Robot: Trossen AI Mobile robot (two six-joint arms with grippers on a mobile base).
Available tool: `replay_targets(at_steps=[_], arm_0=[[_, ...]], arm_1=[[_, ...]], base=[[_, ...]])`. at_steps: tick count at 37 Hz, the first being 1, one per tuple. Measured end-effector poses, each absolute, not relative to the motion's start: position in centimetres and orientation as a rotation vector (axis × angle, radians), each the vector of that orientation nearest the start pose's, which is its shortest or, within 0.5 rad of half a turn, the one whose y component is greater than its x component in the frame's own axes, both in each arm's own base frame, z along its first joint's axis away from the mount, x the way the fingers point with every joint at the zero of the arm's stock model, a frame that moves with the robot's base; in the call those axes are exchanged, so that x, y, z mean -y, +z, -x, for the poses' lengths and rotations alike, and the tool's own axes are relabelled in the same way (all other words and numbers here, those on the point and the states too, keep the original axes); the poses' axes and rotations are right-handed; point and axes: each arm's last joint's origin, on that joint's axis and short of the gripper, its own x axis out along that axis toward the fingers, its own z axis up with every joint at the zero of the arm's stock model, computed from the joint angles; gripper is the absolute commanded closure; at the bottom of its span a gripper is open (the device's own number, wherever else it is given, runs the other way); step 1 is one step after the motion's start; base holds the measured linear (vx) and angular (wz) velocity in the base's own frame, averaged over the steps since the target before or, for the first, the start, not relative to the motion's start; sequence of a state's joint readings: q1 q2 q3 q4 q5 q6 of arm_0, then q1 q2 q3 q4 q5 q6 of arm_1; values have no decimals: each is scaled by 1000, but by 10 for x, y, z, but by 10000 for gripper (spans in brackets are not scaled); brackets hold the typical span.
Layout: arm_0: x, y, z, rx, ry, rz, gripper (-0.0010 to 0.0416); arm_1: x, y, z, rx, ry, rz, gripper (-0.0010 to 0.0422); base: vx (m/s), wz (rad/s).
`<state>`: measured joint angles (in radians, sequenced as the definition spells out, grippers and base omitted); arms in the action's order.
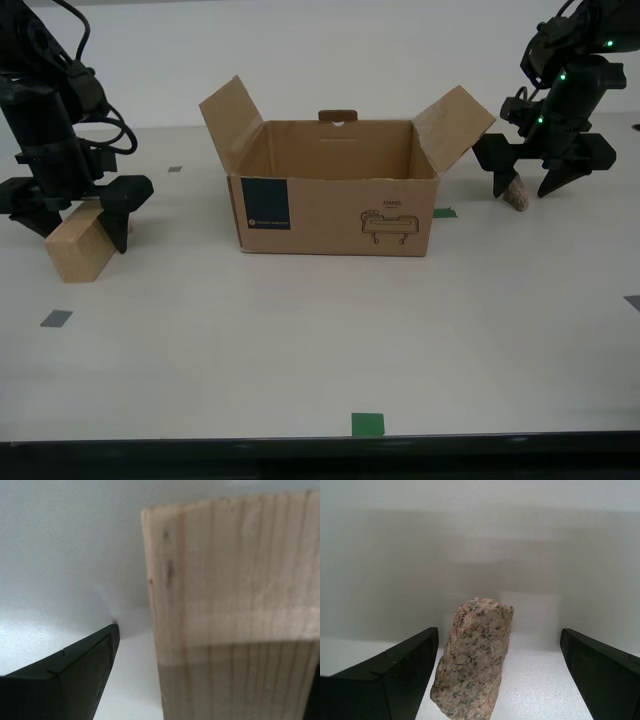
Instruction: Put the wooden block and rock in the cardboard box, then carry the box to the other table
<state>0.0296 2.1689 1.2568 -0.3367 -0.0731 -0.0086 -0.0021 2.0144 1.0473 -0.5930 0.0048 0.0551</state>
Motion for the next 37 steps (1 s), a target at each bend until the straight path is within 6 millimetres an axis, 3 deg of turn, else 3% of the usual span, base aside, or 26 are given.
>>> replay_targets(at_steps=[15,21,26,35,37], arm_0=[[-14,72,-396,-1246,95,-13,171],[-15,72,-395,-1242,95,-12,230],[-15,72,-396,-1236,94,-11,292],[-15,72,-396,-1233,94,-11,412],[-15,72,-396,-1233,95,-11,404]], arm_1=[[1,78,-322,-1566,-25,-23,222],[1,78,-322,-1568,-20,-17,315],[1,77,-322,-1568,-18,-15,417],[1,78,-322,-1567,9,13,411],[1,77,-322,-1567,11,15,415]], base=[[0,0],[0,0],[0,0],[0,0],[0,0]])
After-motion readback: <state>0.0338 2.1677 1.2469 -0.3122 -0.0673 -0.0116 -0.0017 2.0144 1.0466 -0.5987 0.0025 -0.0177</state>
